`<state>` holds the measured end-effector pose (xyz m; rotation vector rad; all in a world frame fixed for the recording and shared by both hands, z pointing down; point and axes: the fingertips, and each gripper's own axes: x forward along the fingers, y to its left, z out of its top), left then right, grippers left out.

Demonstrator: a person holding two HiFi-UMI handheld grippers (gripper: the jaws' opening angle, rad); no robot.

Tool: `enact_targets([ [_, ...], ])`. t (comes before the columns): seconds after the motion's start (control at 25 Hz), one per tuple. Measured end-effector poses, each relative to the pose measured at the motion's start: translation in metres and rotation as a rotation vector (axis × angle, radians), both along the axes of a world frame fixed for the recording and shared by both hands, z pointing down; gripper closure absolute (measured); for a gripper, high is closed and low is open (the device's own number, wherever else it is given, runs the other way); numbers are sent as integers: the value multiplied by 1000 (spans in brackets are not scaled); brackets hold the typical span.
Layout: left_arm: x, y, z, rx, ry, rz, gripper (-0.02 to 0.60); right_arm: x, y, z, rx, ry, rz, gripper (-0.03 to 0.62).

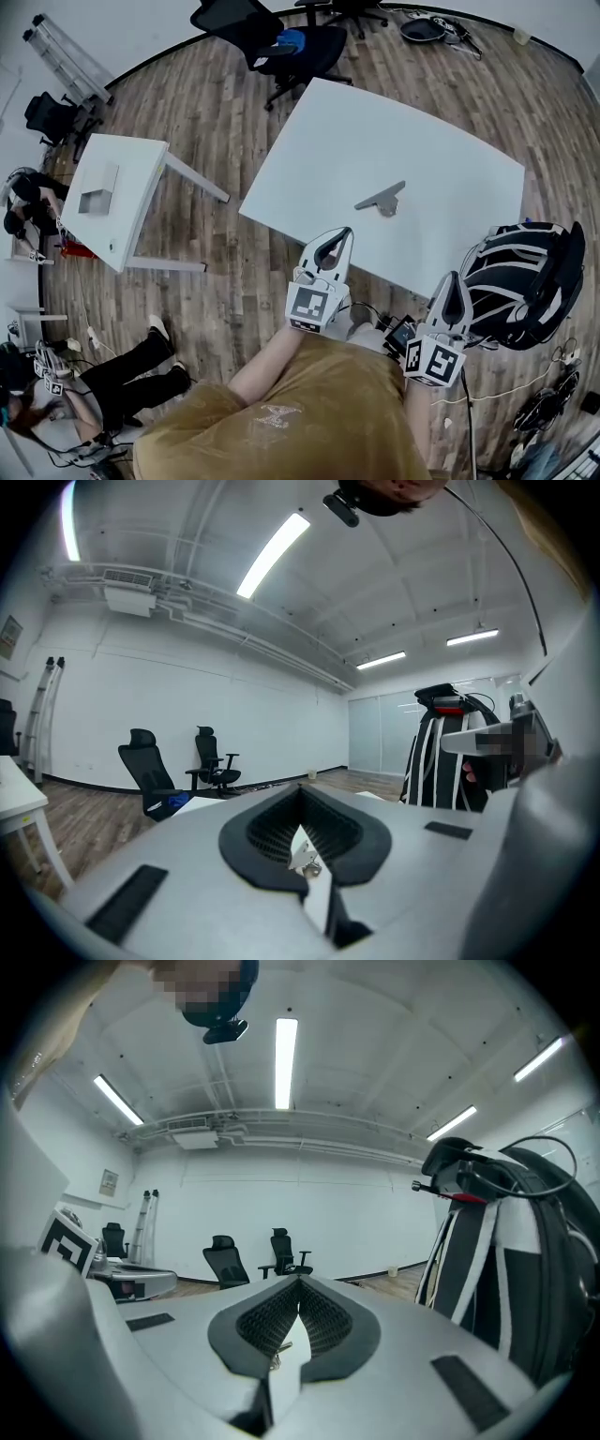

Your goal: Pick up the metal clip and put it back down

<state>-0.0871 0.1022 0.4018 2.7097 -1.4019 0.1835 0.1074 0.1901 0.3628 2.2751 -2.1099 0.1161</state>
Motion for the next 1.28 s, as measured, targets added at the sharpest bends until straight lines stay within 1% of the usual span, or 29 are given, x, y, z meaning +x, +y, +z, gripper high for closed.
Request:
enact_targets([
  [0.16,-1,-9,2,6,-12,19,575,1,-8,-1,7,-12,31,586],
  [0.44,4,-22,9,0,-15,9,575,5,-23,1,-1,-12,21,586],
  [0.6,10,-37,12,-7,-11,-12,575,9,-43,4,-7,-30,-7,586],
  [0.92,26,-71,16,-18,-28,-51,575,22,-90,1,-3,-51,-72,586],
  [1.12,34,-90,23,-25,-66,-77,575,33,-108,16,-33,-60,-109,586],
  [1.28,32,-97,24,-32,-89,-107,575,35,-113,30,-63,-93,-135,586],
])
